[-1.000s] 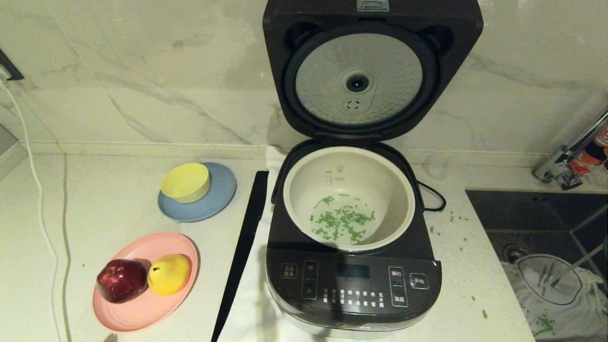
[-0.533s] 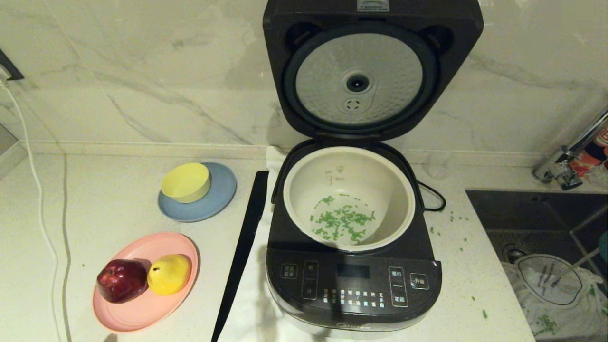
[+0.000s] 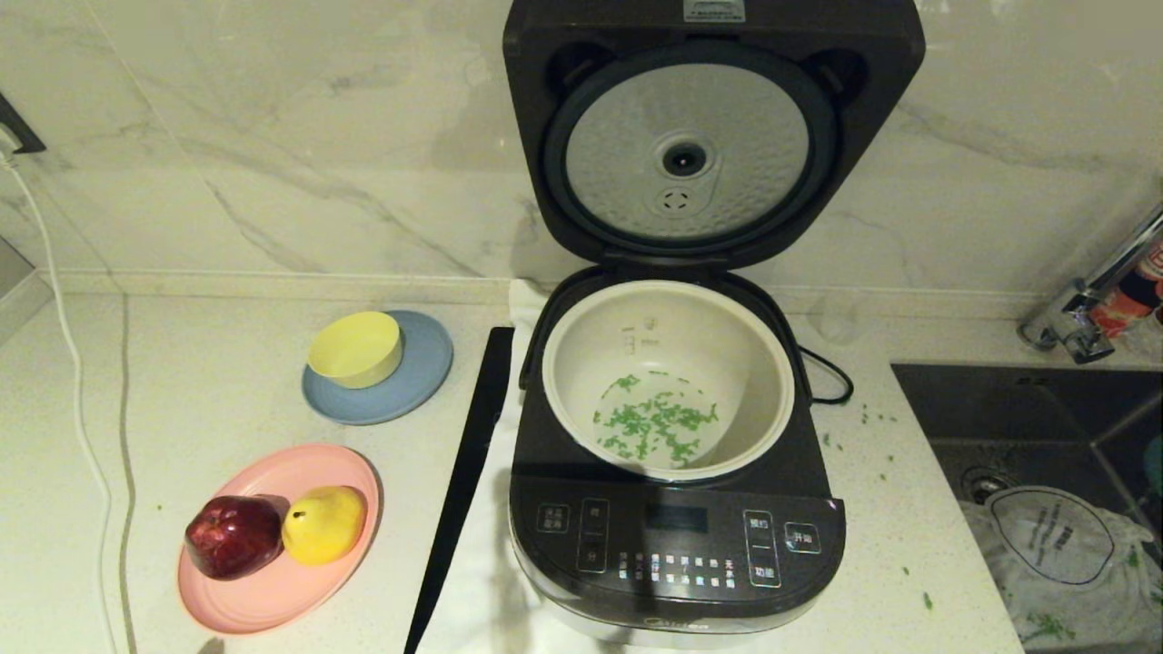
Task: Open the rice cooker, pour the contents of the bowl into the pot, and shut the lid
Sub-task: Fill a bowl with water from the tap
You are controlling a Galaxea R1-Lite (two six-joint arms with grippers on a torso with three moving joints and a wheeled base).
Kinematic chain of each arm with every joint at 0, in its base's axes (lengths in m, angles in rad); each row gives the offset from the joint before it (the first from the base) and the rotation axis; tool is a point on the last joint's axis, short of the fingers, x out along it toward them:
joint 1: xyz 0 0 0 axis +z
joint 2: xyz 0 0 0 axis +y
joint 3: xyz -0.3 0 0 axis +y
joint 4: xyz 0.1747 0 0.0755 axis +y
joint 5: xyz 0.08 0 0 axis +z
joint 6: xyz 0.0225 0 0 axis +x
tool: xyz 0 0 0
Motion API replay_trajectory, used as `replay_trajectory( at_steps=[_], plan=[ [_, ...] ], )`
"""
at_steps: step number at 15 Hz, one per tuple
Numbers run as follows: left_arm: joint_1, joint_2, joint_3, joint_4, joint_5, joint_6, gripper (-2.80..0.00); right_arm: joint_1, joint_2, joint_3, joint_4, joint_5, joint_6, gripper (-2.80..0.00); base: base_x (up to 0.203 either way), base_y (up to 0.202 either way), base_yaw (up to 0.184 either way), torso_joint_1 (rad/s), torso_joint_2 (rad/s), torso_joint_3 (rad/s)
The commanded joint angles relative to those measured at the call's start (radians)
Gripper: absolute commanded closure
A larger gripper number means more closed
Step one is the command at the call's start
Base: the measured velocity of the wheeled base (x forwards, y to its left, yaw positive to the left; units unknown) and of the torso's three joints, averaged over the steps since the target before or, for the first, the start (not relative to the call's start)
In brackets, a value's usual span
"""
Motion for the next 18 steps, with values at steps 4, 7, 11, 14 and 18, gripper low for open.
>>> replay_trajectory(
  at_steps=[4,7,11,14,18],
  plan=[
    [0.000,-0.003,0.009,-0.001,0.000,0.000,0.00,0.015,0.020,-0.034,0.010,0.009,0.052,0.00,0.000,0.000,0.000,0.000,0.00,0.000],
    [0.000,-0.003,0.009,-0.001,0.000,0.000,0.00,0.030,-0.007,-0.008,0.015,0.010,0.050,0.00,0.000,0.000,0.000,0.000,0.00,0.000],
    [0.000,-0.003,0.009,0.000,0.000,0.000,0.00,0.091,-0.102,0.091,0.014,0.008,0.039,0.00,0.000,0.000,0.000,0.000,0.00,0.000],
    [0.001,-0.003,0.009,-0.001,0.000,0.000,0.00,0.187,-0.213,0.181,0.014,0.002,0.039,0.00,0.000,0.000,0.000,0.000,0.00,0.000],
    [0.000,-0.003,0.009,-0.001,0.000,0.001,0.00,0.371,-0.356,0.282,0.024,-0.059,0.035,0.00,0.000,0.000,0.000,0.000,0.00,0.000]
  ],
)
